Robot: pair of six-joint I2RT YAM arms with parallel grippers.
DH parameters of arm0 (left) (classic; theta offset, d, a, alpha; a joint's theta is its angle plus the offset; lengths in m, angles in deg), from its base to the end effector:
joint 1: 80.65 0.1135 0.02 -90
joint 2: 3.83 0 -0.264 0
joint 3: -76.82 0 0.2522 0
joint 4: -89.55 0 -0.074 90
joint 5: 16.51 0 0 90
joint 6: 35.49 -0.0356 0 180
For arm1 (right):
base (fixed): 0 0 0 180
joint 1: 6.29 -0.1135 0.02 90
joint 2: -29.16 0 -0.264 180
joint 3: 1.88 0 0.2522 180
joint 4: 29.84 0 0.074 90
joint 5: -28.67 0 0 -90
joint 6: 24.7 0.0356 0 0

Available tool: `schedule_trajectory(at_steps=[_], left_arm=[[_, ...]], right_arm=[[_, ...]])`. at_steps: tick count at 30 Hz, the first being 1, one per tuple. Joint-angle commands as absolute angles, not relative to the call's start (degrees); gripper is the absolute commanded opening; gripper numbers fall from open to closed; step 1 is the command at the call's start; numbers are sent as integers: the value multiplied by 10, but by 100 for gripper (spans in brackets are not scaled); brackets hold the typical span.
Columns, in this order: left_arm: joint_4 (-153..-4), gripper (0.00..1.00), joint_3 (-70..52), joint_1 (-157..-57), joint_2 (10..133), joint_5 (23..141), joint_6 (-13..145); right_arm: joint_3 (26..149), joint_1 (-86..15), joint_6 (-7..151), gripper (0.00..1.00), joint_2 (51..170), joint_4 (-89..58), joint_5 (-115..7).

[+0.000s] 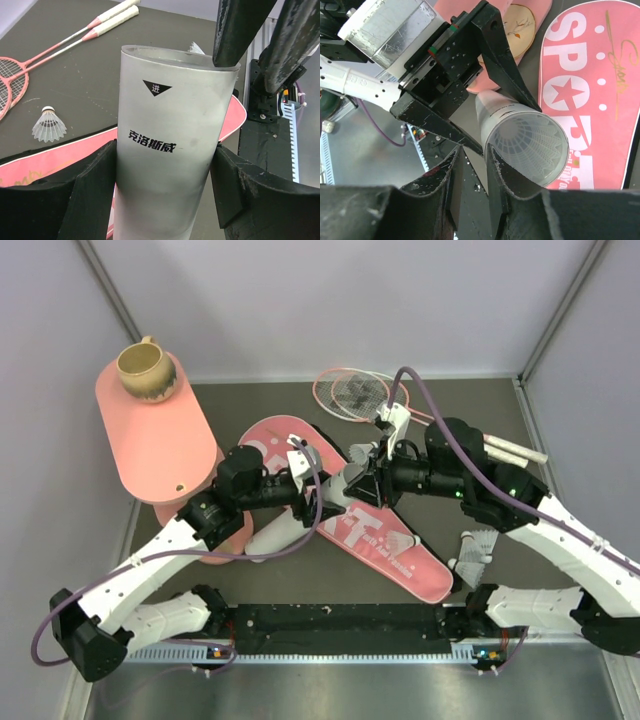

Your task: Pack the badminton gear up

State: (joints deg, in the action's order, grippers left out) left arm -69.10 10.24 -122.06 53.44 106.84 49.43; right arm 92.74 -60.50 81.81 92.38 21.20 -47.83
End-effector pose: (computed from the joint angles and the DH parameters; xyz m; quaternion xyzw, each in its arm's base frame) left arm 0.1577 -0.1652 0.3547 0.4597 0.6130 -0.3998 0.5030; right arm 0.1211 0.1822 0.4441 -0.3263 0.7463 0.4095 0.4110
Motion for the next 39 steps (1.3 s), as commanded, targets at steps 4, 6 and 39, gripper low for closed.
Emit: schedule_trajectory(at_steps=[4, 6, 39], left_arm=[[-726, 21, 95, -1215, 542, 1068, 526], [-728, 21, 96, -1215, 542, 1071, 527], [-720, 12, 107, -1214, 544, 1070, 523]], right_arm=[[889, -617, 834, 18, 906, 168, -470], [873, -617, 839, 18, 901, 151, -489], [783, -465, 1083, 0, 754, 10, -378]])
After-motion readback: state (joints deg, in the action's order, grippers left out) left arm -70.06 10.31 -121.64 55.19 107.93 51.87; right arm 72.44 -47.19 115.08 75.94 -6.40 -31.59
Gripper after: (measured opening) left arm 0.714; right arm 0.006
